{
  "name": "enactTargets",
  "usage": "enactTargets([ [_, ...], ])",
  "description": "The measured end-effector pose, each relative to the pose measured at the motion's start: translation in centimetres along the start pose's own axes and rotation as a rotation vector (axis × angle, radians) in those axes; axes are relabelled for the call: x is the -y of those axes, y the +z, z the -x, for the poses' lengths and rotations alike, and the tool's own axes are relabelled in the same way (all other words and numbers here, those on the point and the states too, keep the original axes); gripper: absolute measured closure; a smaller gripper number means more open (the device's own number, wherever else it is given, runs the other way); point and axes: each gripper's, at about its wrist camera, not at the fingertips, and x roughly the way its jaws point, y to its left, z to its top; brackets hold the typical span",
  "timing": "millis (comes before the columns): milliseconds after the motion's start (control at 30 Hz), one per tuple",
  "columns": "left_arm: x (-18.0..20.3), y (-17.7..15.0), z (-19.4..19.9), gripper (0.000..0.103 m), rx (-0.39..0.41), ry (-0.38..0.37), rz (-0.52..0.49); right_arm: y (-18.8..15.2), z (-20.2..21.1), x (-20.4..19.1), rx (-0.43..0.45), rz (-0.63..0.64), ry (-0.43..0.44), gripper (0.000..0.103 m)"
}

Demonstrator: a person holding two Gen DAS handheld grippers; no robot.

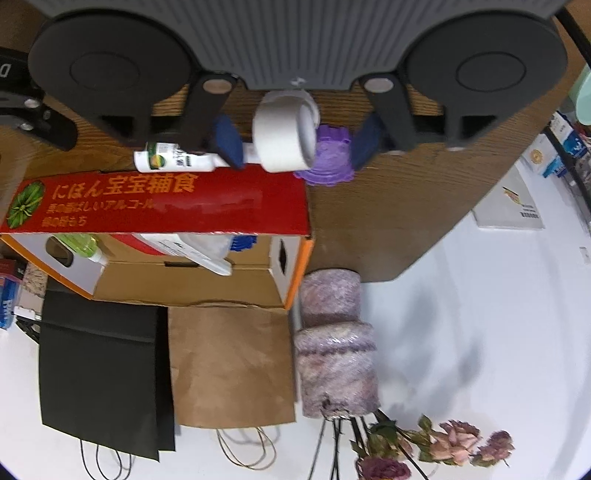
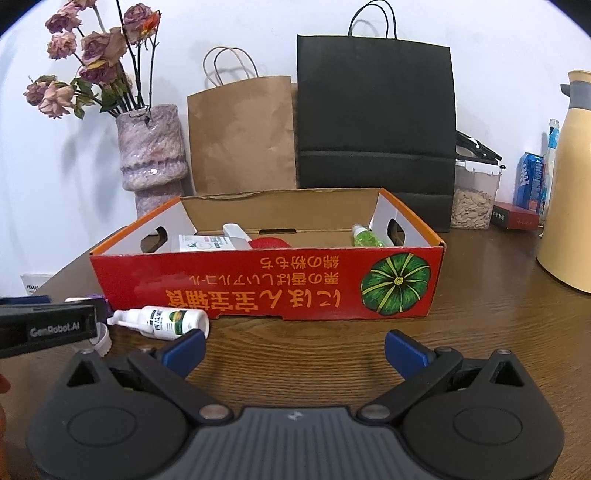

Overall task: Organize rigid objects
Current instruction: 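Grasp the white tape roll with the left tool, then lift the tape roll with the left tool while the right tool moves toward the white spray bottle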

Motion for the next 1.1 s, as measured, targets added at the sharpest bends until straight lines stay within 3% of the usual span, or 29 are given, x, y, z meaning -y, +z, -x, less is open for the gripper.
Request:
enactTargets([
  [67, 0.0, -0.1, -0.1, 0.075, -0.011, -0.027, 0.0, 0.0, 0.0, 0.0, -0.001, 0.0, 0.002, 0.0],
  [100, -0.1, -0.1, -0.1, 0.078, -0.014, -0.039, 0.004, 0.0, 0.0, 0.0, -0.001, -0.001, 0.002, 0.0],
  [700, -1.9, 0.6, 2.7, 0.078, 0.074, -0.052, -0.005, -0.1, 0.4, 0.4, 0.003, -0.012, 0.009, 0.0],
  [1100, -4.7, 0.7, 2.8, 0.078, 0.093, -0.01, -0.004, -0.1, 0.5, -0.5, -0.002, 0.024, 0.065, 0.0],
])
